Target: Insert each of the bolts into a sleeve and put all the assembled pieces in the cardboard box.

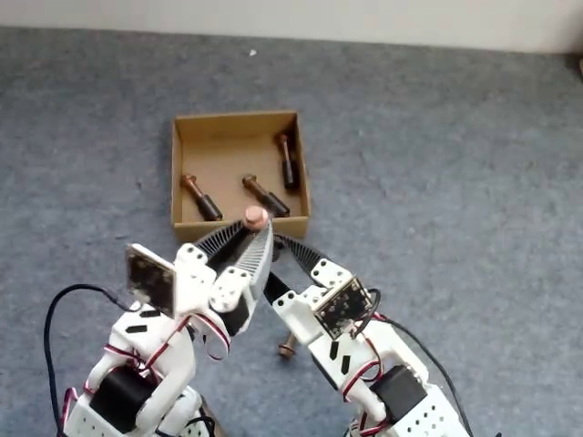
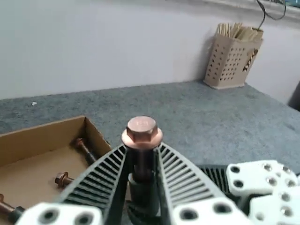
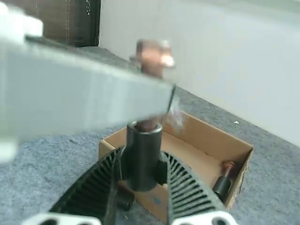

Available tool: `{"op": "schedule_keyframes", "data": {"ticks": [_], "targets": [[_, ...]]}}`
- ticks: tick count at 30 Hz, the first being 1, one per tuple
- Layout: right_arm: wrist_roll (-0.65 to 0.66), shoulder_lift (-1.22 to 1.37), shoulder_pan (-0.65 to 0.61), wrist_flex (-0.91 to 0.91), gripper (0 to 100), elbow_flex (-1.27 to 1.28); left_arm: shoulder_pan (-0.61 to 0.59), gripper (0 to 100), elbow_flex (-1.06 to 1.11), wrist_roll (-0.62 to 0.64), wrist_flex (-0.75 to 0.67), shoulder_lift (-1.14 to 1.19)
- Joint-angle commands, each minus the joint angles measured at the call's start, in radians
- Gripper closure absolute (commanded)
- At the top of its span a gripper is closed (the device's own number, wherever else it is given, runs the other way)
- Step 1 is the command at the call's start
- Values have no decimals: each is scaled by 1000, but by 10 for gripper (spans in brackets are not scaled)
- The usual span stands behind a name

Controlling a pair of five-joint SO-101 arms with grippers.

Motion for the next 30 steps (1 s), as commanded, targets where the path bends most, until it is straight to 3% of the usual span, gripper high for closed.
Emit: {"op": "schedule_keyframes", "data": {"ticks": [1, 7, 10, 18, 23, 28, 30], "targets": [[12, -18, -4, -28, 994, 107, 13, 966, -5, -150, 78, -4], [12, -18, -4, -30, 994, 110, 4, 745, -13, -95, 206, -4], [12, -18, -4, -30, 994, 114, -42, 712, -31, -68, 210, -4], [5, -18, 8, -28, 994, 111, -269, 760, -130, -66, 212, -4], [-8, -18, 128, -24, 994, 114, -461, 845, -107, -66, 221, -4], [-207, -18, 265, 36, 994, 108, -631, 995, -12, -69, 227, -4], [-236, -18, 291, 101, 994, 107, -677, 985, 42, -69, 227, -4]]}}
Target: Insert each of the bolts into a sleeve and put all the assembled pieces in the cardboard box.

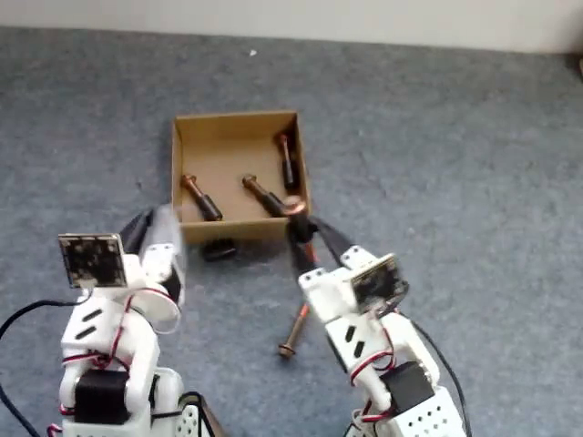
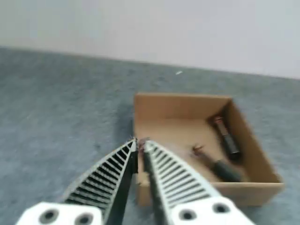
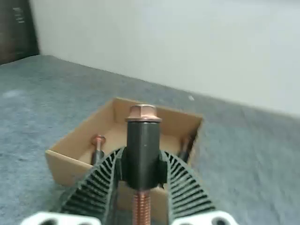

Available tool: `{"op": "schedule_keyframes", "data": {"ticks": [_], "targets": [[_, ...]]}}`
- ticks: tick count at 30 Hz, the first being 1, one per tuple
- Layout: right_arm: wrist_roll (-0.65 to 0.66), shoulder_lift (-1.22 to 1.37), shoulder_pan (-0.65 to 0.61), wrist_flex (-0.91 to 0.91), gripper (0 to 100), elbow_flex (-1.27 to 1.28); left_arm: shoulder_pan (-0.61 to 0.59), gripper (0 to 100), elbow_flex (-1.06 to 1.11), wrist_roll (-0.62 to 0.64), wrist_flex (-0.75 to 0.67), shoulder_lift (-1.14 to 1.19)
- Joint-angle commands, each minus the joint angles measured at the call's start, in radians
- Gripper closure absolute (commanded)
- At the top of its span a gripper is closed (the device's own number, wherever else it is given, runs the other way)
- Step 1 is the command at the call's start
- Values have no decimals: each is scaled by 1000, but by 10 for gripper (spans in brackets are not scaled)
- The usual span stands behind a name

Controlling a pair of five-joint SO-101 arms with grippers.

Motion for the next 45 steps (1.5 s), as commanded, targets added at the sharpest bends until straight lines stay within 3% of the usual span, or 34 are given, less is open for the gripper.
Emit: {"op": "schedule_keyframes", "data": {"ticks": [1, 9, 24, 35, 45], "targets": [[-63, -18, 61, 87, 994, 107, -124, 983, 99, 8, 14, -1], [-61, -16, 108, 189, 994, 90, -208, 994, 355, 8, 9, -1], [-60, 5, 59, 225, 994, -208, -206, 994, 360, 8, 38, 7], [-64, 499, 31, 214, 994, -582, -206, 994, 360, 6, 74, 8], [-63, 963, 38, -260, 994, -680, -206, 994, 360, 6, 74, 8]]}}
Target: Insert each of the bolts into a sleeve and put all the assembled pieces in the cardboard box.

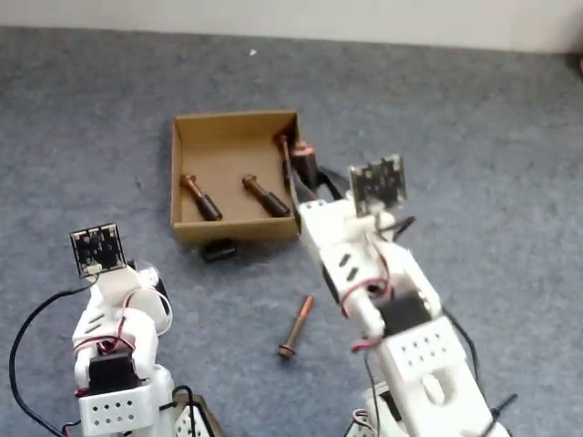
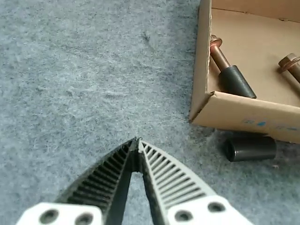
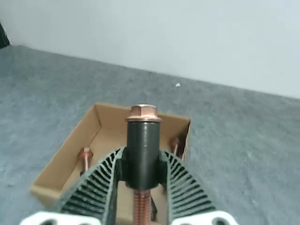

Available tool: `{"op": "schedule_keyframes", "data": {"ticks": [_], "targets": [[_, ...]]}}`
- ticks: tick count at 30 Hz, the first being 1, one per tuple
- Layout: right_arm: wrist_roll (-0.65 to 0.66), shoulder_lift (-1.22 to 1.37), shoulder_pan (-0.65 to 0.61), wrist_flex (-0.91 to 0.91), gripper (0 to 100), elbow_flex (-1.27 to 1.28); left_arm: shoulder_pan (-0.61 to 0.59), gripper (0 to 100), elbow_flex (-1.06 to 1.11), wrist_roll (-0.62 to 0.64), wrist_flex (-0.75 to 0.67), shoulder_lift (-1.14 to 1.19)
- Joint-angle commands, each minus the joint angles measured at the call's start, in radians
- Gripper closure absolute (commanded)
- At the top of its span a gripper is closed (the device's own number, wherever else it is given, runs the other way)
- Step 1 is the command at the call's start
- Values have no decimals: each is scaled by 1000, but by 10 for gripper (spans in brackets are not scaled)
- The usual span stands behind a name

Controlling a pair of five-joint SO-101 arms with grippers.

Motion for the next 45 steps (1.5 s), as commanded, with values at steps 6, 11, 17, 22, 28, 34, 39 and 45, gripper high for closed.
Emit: {"op": "schedule_keyframes", "data": {"ticks": [6, 11, 17, 22, 28, 34, 39, 45], "targets": [[-11, 398, -7, -423, 994, -88, -7, 994, 19, 5, 3, 2], [-11, 653, -5, -509, 989, -213, -8, 994, 19, 5, 3, 2], [-12, 846, -24, -509, 989, -340, -8, 994, 19, 5, 3, 2], [-12, 934, -54, -507, 988, -354, -8, 994, 19, 5, 3, 2], [-12, 970, -81, -506, 983, -352, -8, 994, 19, 5, 3, 2], [-38, 1000, -81, -344, 779, -397, -8, 994, 19, 5, 3, 2], [-84, 920, -87, -194, 764, -415, -8, 994, 19, 5, 3, 2], [121, 688, -142, 61, 764, -409, -8, 994, 19, 5, 3, 2]]}}
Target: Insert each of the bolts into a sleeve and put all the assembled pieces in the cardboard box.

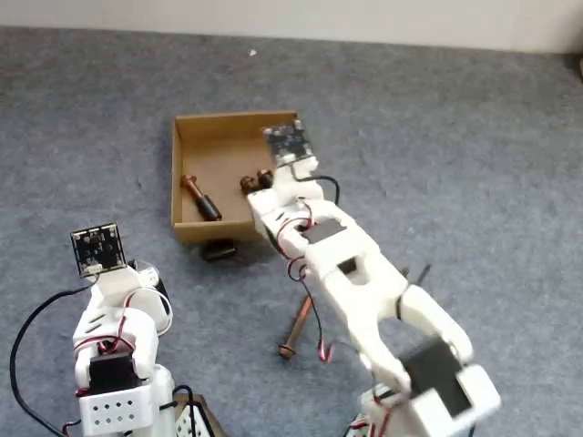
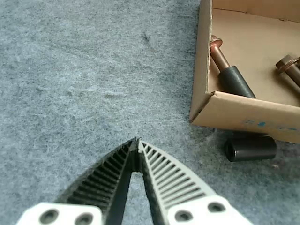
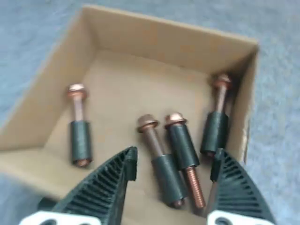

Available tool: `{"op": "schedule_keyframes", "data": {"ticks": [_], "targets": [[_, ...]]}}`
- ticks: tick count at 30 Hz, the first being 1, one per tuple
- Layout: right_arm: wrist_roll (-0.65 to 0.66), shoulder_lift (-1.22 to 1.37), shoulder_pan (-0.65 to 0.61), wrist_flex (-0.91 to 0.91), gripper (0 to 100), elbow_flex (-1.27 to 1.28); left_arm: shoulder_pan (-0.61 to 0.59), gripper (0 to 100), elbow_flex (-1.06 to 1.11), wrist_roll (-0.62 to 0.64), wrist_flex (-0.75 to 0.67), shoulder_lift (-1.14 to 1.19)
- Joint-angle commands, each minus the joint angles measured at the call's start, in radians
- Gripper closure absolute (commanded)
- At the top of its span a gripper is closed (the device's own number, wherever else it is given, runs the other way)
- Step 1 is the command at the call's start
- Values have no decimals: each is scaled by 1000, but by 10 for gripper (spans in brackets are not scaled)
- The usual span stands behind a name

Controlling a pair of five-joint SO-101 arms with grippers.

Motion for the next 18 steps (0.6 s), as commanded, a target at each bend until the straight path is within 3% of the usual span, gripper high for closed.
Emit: {"op": "schedule_keyframes", "data": {"ticks": [1, 7, 9, 13, 18], "targets": [[132, -177, -33, 154, 764, -31, -8, 994, 19, 5, 3, 2], [175, -278, -124, 409, 764, -41, -22, 993, 19, 0, 0, -5], [190, -263, -166, 463, 764, -41, -56, 993, 19, -54, -5, -5], [301, -179, -252, 481, 764, -44, -94, 993, 19, -190, -5, -7], [417, -10, -302, 486, 764, -133, -94, 993, 19, -203, -5, -7]]}}
